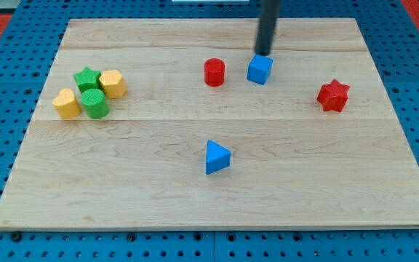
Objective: Push red circle closer to the blue cube
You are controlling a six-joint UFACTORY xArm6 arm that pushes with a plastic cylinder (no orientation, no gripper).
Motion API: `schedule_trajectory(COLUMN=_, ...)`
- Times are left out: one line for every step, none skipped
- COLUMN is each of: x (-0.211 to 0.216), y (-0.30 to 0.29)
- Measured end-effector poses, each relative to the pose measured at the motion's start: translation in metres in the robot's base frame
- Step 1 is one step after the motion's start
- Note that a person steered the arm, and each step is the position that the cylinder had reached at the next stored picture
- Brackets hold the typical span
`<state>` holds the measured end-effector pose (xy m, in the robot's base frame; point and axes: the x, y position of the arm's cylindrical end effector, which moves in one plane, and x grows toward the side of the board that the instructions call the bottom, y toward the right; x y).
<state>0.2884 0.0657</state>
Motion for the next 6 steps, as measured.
schedule_trajectory(x=0.032, y=0.019)
schedule_trajectory(x=0.081, y=0.092)
schedule_trajectory(x=0.060, y=0.078)
schedule_trajectory(x=-0.002, y=0.042)
schedule_trajectory(x=-0.012, y=-0.025)
schedule_trajectory(x=0.005, y=-0.072)
